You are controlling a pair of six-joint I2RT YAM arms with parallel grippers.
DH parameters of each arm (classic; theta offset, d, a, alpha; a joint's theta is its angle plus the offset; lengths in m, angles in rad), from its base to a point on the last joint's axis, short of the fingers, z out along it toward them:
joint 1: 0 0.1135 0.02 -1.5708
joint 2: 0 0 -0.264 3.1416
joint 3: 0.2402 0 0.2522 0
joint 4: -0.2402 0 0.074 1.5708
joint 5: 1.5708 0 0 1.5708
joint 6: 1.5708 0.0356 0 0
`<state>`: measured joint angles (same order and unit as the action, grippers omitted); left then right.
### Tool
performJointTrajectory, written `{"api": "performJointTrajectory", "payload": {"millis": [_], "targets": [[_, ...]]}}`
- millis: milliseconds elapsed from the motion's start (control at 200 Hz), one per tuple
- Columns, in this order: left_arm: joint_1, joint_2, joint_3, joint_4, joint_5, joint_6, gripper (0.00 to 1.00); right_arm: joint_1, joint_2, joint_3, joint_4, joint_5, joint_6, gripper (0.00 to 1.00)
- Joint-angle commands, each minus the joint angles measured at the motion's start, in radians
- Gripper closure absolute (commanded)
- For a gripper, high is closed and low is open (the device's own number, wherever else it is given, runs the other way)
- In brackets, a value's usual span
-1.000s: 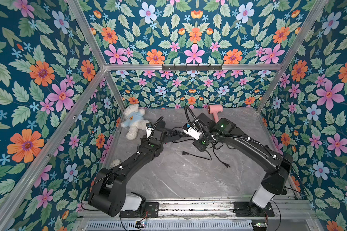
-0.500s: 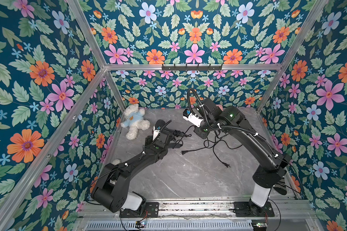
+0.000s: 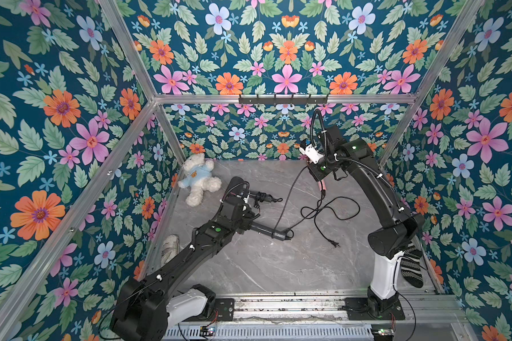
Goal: Wrap the cord around the hair dryer
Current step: Wrap the power cord around the hair dryer.
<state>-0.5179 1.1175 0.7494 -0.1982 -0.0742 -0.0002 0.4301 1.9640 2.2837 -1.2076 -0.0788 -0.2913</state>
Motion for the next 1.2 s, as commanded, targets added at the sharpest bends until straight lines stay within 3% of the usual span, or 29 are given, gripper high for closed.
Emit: {"api": "performJointTrajectory", "payload": {"millis": [0, 105, 270, 405, 555, 750, 915, 1195], "targets": [[0.033, -0.048, -0.01, 0.039, 0.329, -0.003, 1.0, -0.031, -0.012, -0.081, 0.087, -0.076, 0.034, 1.0], [0.108, -0.107, -0.042, 0.137, 0.457, -0.091, 1.0, -0.055, -0.029, -0.226, 0.167, -0.082, 0.063, 1.0], [0.28, -0.14, -0.068, 0.319, 0.569, -0.419, 1.0, -0.054, -0.101, -0.493, 0.285, -0.118, 0.126, 1.0], [0.297, -0.071, -0.048, 0.394, 0.501, -0.596, 1.0, -0.037, -0.163, -0.703, 0.391, -0.144, 0.18, 1.0], [0.303, 0.031, -0.063, 0.513, 0.423, -0.787, 1.0, 0.058, -0.18, -0.835, 0.39, -0.07, 0.178, 1.0], [0.301, 0.077, -0.023, 0.303, 0.056, -0.838, 1.0, 0.183, -0.273, -0.963, 0.4, -0.06, 0.23, 1.0], [0.251, 0.053, 0.038, 0.109, -0.261, -0.753, 1.0, 0.341, -0.345, -0.951, 0.291, 0.014, 0.24, 1.0], [0.181, 0.109, 0.039, 0.002, -0.581, -0.608, 1.0, 0.473, -0.374, -0.793, 0.132, 0.106, 0.222, 1.0]]}}
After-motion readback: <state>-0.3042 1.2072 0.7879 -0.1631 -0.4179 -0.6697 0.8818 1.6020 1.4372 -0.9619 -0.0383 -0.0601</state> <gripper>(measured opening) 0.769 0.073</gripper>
